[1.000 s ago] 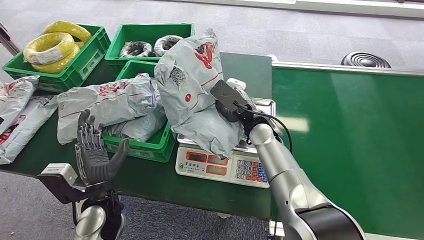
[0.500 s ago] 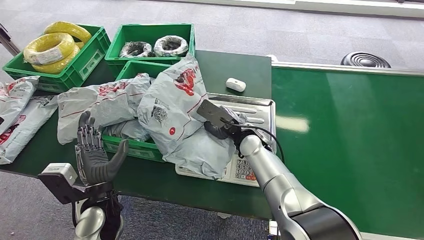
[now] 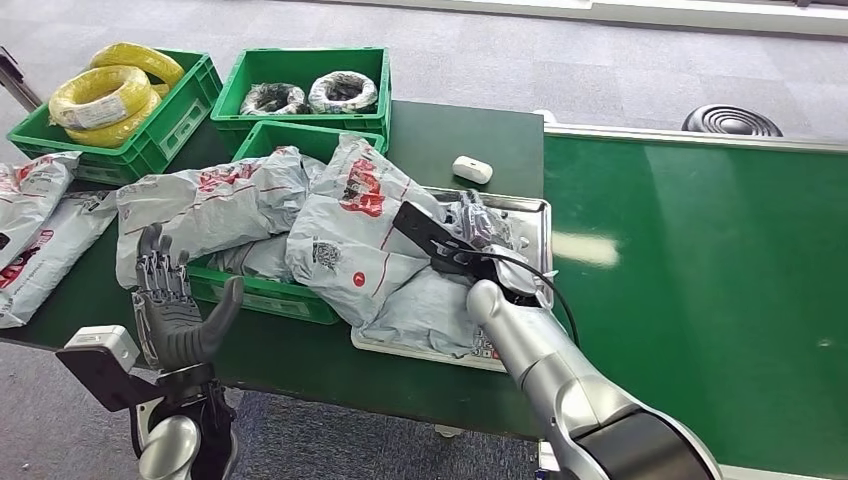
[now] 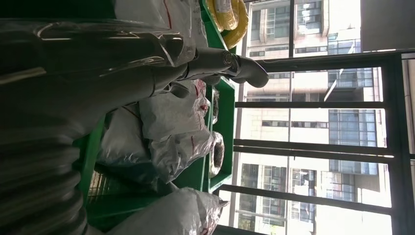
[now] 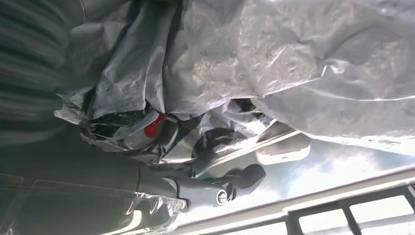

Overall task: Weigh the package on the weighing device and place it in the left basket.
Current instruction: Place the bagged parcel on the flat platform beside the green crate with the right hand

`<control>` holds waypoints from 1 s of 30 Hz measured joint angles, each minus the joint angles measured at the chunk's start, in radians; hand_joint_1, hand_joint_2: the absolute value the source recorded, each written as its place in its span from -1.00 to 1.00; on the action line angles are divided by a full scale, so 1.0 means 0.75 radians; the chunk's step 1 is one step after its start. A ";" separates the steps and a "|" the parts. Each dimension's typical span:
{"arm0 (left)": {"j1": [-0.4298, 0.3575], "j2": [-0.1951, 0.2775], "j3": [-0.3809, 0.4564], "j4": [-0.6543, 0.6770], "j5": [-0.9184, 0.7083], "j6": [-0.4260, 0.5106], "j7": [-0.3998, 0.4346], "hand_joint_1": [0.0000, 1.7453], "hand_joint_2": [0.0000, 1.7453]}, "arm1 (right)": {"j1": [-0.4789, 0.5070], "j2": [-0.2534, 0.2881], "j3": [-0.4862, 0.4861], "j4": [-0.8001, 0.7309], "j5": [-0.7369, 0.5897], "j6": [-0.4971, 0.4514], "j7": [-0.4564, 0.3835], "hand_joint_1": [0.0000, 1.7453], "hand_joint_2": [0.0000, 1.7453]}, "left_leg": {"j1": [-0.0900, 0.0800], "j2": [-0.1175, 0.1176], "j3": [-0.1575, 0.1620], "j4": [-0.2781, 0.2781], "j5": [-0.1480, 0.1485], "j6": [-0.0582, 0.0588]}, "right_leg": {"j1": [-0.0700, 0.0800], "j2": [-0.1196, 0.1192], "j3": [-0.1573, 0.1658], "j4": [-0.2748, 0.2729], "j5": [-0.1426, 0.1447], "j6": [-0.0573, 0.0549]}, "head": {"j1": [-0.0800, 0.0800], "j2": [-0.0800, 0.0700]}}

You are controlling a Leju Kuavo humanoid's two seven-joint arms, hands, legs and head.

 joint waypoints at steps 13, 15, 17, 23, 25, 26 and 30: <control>0.013 -0.009 0.037 -0.026 -0.043 -0.001 0.005 -1.00 1.00 | 0.173 -0.076 -0.121 -0.437 0.394 -0.021 0.227 -1.00 1.00 | 0.000 0.000 -0.001 0.000 0.000 0.000 | 0.000 0.000 -0.001 0.000 0.000 0.000 | 0.000 0.000; 0.013 -0.009 0.040 -0.029 -0.044 0.004 0.005 -1.00 1.00 | 0.189 -0.087 -0.145 -0.491 0.402 -0.021 0.227 -1.00 1.00 | 0.000 0.000 -0.001 0.000 0.000 0.000 | 0.000 0.000 -0.001 0.000 0.000 0.000 | 0.000 0.000; 0.013 -0.008 0.042 -0.033 -0.052 0.006 0.000 -1.00 1.00 | 0.203 -0.095 -0.162 -0.533 0.389 -0.023 0.210 -1.00 1.00 | 0.000 0.000 0.000 0.000 0.000 0.000 | 0.000 0.000 -0.001 0.000 0.000 0.000 | 0.000 0.000; 0.016 0.002 0.009 -0.079 -0.216 0.028 -0.035 -1.00 1.00 | 0.303 -0.102 -0.230 -0.741 0.060 -0.050 -0.100 -1.00 1.00 | 0.000 0.000 -0.001 0.000 0.000 0.000 | 0.000 0.000 -0.002 0.000 0.000 0.000 | 0.000 0.000; 0.001 0.011 -0.029 -0.104 -0.322 0.057 -0.030 -1.00 1.00 | 0.352 -0.102 -0.252 -0.843 -0.063 -0.073 -0.197 -1.00 1.00 | 0.000 0.000 -0.002 0.000 0.000 0.000 | 0.000 0.000 -0.002 0.000 0.000 0.000 | 0.000 0.000; -0.012 0.015 -0.051 -0.114 -0.374 0.072 -0.019 -1.00 1.00 | 0.372 -0.102 -0.260 -0.887 -0.109 -0.091 -0.235 -1.00 1.00 | 0.000 0.000 -0.002 0.000 0.000 0.000 | 0.000 0.000 -0.002 0.000 0.000 0.000 | 0.000 0.000; -0.134 0.045 -0.165 -0.126 -0.586 0.120 0.097 -1.00 1.00 | 0.444 -0.102 -0.281 -1.020 -0.272 -0.185 -0.400 -1.00 1.00 | 0.000 -0.001 -0.002 0.000 0.000 0.000 | 0.000 0.000 -0.002 -0.001 0.000 0.000 | 0.000 0.000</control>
